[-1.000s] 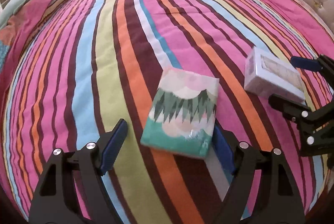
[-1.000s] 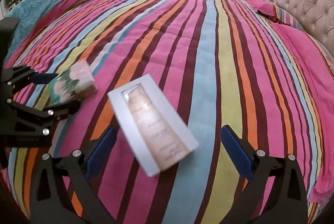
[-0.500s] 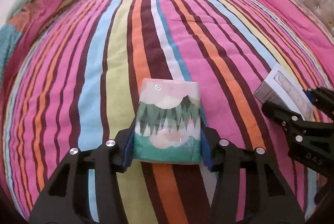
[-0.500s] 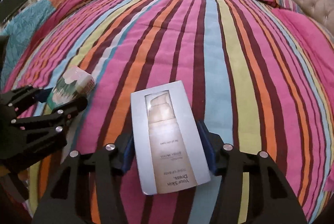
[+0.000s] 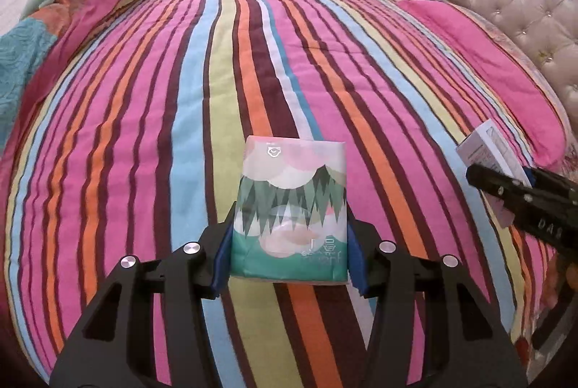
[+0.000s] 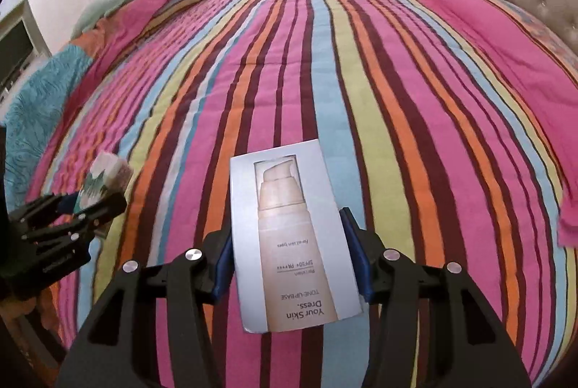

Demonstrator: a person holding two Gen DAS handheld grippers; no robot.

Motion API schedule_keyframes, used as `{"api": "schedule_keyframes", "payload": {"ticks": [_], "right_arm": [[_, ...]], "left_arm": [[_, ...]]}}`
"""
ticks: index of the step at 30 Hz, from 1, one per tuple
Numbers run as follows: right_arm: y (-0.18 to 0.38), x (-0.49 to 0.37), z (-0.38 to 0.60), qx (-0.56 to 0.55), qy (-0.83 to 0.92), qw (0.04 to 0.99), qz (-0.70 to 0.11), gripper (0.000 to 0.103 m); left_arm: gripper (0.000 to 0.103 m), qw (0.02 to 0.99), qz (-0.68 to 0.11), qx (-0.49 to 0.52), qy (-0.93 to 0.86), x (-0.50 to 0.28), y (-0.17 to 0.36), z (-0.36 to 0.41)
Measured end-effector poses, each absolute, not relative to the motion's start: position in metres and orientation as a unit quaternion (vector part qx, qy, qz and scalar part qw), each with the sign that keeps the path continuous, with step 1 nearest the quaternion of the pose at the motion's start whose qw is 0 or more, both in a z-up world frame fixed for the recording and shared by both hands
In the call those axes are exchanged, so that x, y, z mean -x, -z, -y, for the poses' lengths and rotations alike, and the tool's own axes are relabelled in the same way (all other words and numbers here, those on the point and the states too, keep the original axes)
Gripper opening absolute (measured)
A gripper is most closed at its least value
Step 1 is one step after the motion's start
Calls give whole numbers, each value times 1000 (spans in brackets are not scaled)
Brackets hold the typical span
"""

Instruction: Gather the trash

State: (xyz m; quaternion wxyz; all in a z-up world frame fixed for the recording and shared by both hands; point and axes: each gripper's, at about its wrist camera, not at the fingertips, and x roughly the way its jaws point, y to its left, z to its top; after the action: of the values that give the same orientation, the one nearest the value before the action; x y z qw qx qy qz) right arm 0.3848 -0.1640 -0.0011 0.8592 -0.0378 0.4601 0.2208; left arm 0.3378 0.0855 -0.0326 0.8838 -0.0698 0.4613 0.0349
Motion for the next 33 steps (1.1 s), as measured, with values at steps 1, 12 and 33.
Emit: {"api": "schedule_keyframes", "payload": {"ticks": [1, 12, 33], "right_arm": [[-2, -381, 168, 34, -219, 860, -459, 50], [-16, -340, 218, -41, -196, 863, -464, 50], [-19, -218, 237, -65, -261, 853, -447, 50]], "left_arm": [[51, 884, -461, 69, -34, -329, 30, -83], [51, 881, -467, 77, -21, -255, 26, -67], [51, 874, -482, 58, 11, -118, 36, -40]]}}
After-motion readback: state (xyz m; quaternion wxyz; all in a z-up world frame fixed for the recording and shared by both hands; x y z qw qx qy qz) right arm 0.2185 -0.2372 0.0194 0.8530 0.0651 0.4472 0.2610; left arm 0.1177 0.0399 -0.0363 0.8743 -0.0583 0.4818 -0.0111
